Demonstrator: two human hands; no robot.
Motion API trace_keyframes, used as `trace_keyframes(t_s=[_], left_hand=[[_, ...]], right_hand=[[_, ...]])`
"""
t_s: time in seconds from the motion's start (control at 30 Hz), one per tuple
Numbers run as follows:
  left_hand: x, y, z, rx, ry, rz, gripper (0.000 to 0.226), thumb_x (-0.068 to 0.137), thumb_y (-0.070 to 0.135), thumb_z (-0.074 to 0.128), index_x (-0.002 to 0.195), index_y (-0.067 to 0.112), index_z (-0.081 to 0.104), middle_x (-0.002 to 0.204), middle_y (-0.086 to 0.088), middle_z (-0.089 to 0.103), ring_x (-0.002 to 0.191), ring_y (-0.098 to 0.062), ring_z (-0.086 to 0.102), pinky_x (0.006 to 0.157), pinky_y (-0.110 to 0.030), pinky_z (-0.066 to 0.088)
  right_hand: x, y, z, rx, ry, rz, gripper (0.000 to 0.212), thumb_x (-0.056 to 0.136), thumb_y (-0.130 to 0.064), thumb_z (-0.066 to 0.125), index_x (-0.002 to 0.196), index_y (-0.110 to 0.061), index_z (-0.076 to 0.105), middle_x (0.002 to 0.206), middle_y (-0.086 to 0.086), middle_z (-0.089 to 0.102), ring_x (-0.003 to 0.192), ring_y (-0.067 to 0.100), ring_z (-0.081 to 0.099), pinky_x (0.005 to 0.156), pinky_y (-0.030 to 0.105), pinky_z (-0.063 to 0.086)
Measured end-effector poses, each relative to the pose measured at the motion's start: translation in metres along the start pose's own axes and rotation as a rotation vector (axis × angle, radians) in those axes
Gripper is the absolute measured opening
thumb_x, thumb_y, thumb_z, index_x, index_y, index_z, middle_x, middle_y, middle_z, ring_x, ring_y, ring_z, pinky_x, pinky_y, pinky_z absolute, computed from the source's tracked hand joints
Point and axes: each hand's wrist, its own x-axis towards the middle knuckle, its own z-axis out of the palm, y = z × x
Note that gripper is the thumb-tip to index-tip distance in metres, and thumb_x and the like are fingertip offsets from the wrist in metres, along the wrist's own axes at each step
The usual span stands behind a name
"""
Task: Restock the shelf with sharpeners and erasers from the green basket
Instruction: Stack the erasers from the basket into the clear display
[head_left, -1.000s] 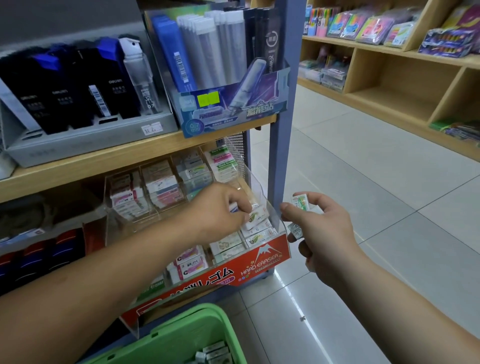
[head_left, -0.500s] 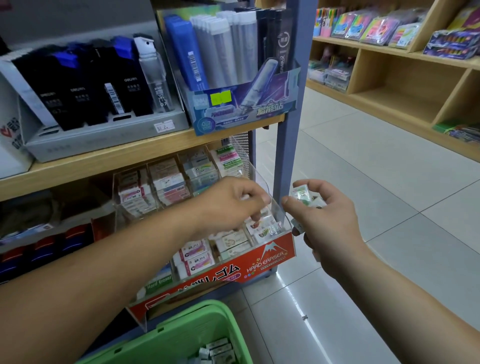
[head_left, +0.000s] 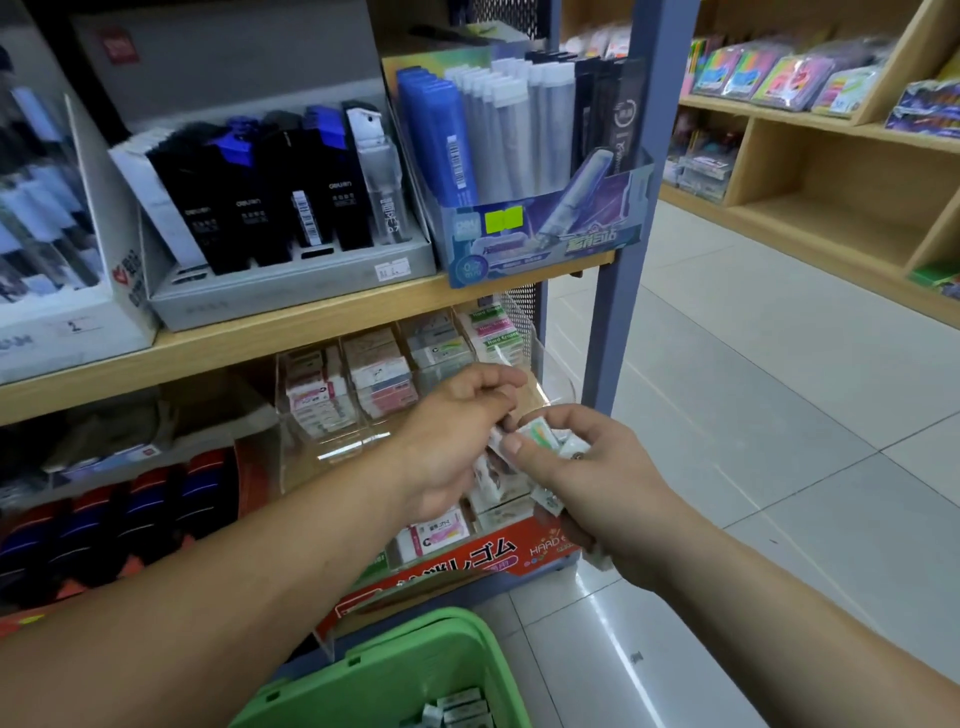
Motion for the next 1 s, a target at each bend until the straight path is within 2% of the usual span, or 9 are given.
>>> trace_keyframes(t_s=[0.07,0.13,0.2,0.3,0.43,0.67,0.77,0.87,1.0], left_hand=[[0.001,0.004,-0.001,-0.08,0.029,0.024,0.022,0.109,0.017,0.049,0.117,0.016,0.07,0.102,-0.005,0.068,0.091,-0.02,0.062,0.076,-0.035,0.055],[0.002,0.009,-0.004,-0.052,0.086,0.062,0.022,0.108,0.016,0.049,0.112,0.013,0.071,0.096,-0.004,0.065,0.08,-0.017,0.058,0.06,-0.03,0.048],[0.002,0.012,-0.009,0.008,0.143,0.069,0.021,0.107,0.017,0.051,0.109,0.01,0.07,0.095,-0.005,0.063,0.073,-0.014,0.053,0.047,-0.024,0.033],[-0.004,0.011,-0.019,0.064,0.069,0.03,0.026,0.105,0.026,0.056,0.11,0.007,0.073,0.095,-0.008,0.065,0.075,-0.015,0.052,0.045,-0.025,0.028],[-0.015,0.007,-0.026,0.15,-0.2,0.01,0.022,0.098,0.02,0.069,0.116,0.01,0.074,0.078,0.004,0.066,0.064,-0.004,0.053,0.047,-0.021,0.031],[-0.01,0.021,-0.037,0.181,-0.098,0.006,0.028,0.1,0.026,0.065,0.117,0.003,0.058,0.067,-0.003,0.068,0.042,-0.008,0.053,0.038,-0.021,0.028],[-0.01,0.023,-0.054,0.282,-0.029,0.018,0.033,0.091,0.029,0.076,0.113,0.009,0.063,0.073,-0.004,0.068,0.053,-0.011,0.058,0.039,-0.021,0.034],[-0.02,0.02,-0.075,0.391,0.012,0.024,0.031,0.084,0.02,0.083,0.112,0.013,0.07,0.084,-0.008,0.074,0.063,-0.011,0.067,0.048,-0.024,0.046],[-0.045,0.013,-0.107,0.527,0.008,0.032,0.025,0.088,0.007,0.079,0.109,0.018,0.074,0.096,-0.005,0.078,0.078,-0.011,0.075,0.062,-0.024,0.057]], right_hand=[[0.004,0.001,-0.001,0.043,-0.02,0.004,0.019,0.092,-0.021,0.079,0.106,-0.013,0.069,0.081,0.011,0.079,0.058,0.023,0.074,0.041,0.023,0.05],[0.008,0.002,-0.004,0.068,-0.022,0.005,0.021,0.092,-0.026,0.078,0.107,-0.015,0.069,0.087,0.014,0.08,0.06,0.027,0.072,0.05,0.029,0.054],[0.01,0.004,-0.007,0.055,-0.026,0.005,0.024,0.093,-0.027,0.076,0.111,-0.013,0.069,0.076,0.012,0.076,0.049,0.02,0.06,0.043,0.023,0.044],[0.014,0.006,-0.01,0.054,0.01,0.007,0.027,0.095,-0.027,0.074,0.115,-0.01,0.068,0.063,0.009,0.067,0.042,0.014,0.049,0.037,0.02,0.031],[0.016,0.004,-0.013,0.082,0.066,-0.007,0.029,0.095,-0.031,0.075,0.115,-0.012,0.068,0.08,0.016,0.072,0.055,0.021,0.056,0.046,0.024,0.032],[0.012,-0.003,-0.023,0.02,0.226,-0.063,0.018,0.096,-0.035,0.072,0.11,-0.026,0.066,0.083,0.0,0.08,0.064,0.024,0.078,0.039,0.022,0.049],[0.011,-0.001,-0.021,-0.024,0.189,-0.071,0.018,0.095,-0.034,0.073,0.11,-0.027,0.066,0.085,0.0,0.08,0.066,0.024,0.078,0.044,0.027,0.055],[0.008,0.002,-0.004,-0.098,0.072,-0.11,0.014,0.094,-0.027,0.076,0.106,-0.024,0.069,0.088,0.004,0.08,0.065,0.02,0.078,0.045,0.029,0.057],[0.011,0.009,0.022,-0.207,-0.053,-0.13,0.017,0.091,-0.025,0.08,0.106,-0.025,0.071,0.094,0.003,0.081,0.079,0.027,0.079,0.07,0.05,0.066]])
